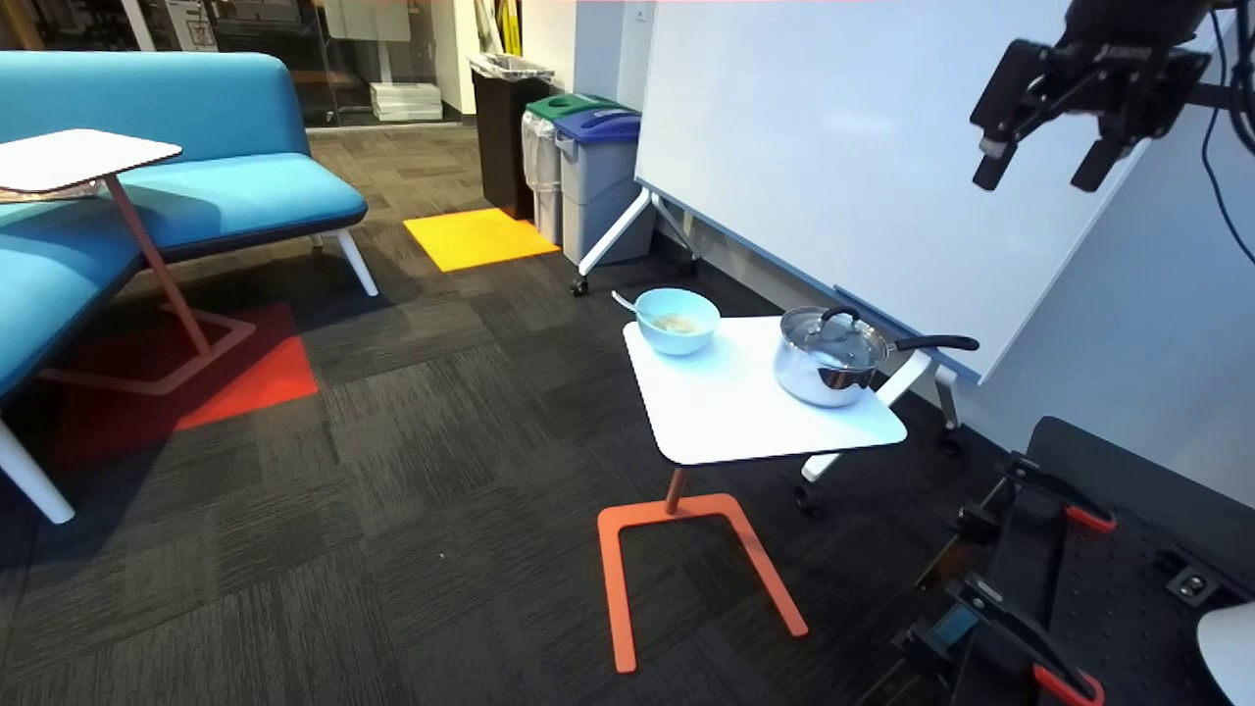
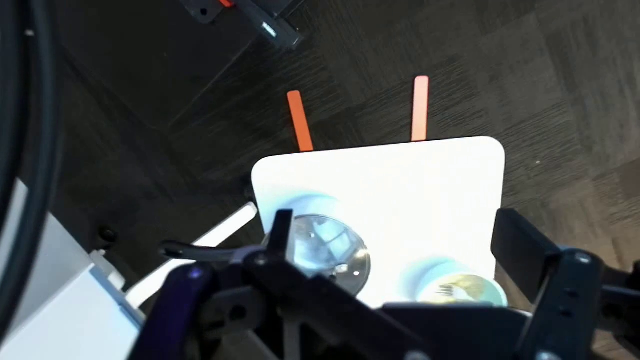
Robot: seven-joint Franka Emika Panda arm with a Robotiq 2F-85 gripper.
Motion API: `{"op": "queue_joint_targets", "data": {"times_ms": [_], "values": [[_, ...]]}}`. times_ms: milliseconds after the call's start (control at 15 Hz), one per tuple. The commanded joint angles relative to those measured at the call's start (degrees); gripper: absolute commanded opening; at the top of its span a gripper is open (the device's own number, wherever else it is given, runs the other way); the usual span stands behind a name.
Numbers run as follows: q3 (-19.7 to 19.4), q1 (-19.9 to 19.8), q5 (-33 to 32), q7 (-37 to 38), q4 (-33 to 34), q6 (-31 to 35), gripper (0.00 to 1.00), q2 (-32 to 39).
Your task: Push the silver pot backwards
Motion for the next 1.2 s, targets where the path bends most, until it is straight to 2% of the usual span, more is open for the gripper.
{"op": "queue_joint_targets", "data": {"times_ms": [0, 267, 467, 800, 1133], "values": [[-0.5, -0.3, -0.6, 0.3, -0.6, 0.7, 1.0, 0.9], [-0.4, 0.4, -0.5, 0.1, -0.2, 0.6, 1.0, 0.6], [-2.7, -2.0, 2.1, 4.2, 3.4, -0.1, 1.0, 8.5], [-9.2, -3.9, 6.1, 7.5, 5.5, 12.9, 1.0, 24.4], [-14.8, -1.2, 22.6, 5.5, 9.2, 27.3, 1.0, 41.0]]}}
